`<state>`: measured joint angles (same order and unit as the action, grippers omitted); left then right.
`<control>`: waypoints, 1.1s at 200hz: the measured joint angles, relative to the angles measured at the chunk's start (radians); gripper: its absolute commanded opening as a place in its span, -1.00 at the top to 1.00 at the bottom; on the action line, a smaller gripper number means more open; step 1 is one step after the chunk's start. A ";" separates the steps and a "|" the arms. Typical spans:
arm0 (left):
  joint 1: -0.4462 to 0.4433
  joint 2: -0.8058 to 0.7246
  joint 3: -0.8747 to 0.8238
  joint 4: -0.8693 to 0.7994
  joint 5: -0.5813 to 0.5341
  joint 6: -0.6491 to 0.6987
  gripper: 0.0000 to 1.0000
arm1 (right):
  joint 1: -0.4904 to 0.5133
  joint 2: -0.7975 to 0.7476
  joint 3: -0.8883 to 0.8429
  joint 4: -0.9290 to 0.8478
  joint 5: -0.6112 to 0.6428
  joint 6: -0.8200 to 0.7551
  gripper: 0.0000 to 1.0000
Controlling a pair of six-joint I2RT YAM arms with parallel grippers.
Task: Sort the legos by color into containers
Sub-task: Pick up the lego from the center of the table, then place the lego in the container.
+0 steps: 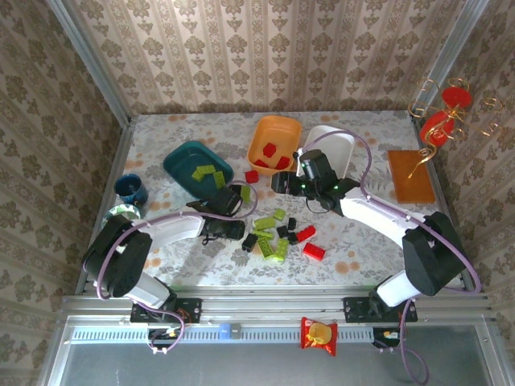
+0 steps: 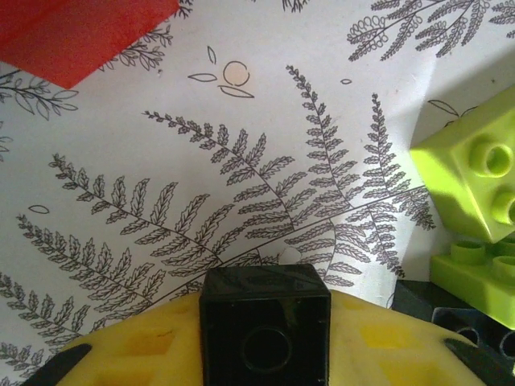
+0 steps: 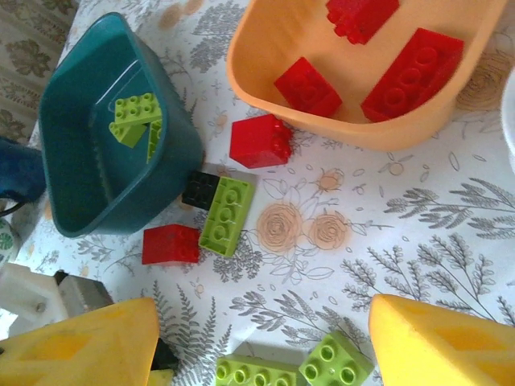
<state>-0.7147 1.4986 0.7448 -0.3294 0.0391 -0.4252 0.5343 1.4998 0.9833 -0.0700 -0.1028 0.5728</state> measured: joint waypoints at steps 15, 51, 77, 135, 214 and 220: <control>0.000 -0.016 0.013 -0.011 0.000 0.000 0.31 | -0.004 -0.022 -0.020 -0.001 0.022 0.006 -0.42; -0.002 -0.019 0.175 -0.018 0.008 0.016 0.31 | -0.026 -0.120 -0.093 -0.011 0.105 0.026 -0.42; -0.017 0.058 0.341 0.039 0.042 0.027 0.32 | -0.048 -0.223 -0.171 -0.043 0.197 0.053 -0.43; -0.051 0.433 0.727 0.172 0.174 0.029 0.30 | -0.076 -0.428 -0.330 -0.168 0.360 0.111 -0.43; -0.077 0.844 1.234 0.194 0.303 0.001 -0.40 | -0.076 -0.561 -0.388 -0.274 0.392 0.112 -0.46; -0.077 0.866 1.266 0.188 0.307 -0.002 -0.52 | -0.076 -0.565 -0.388 -0.277 0.391 0.112 -0.46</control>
<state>-0.7918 2.3642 2.0106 -0.1413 0.3458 -0.4271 0.4580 0.9352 0.5949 -0.3466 0.2886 0.6846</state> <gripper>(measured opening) 0.664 0.724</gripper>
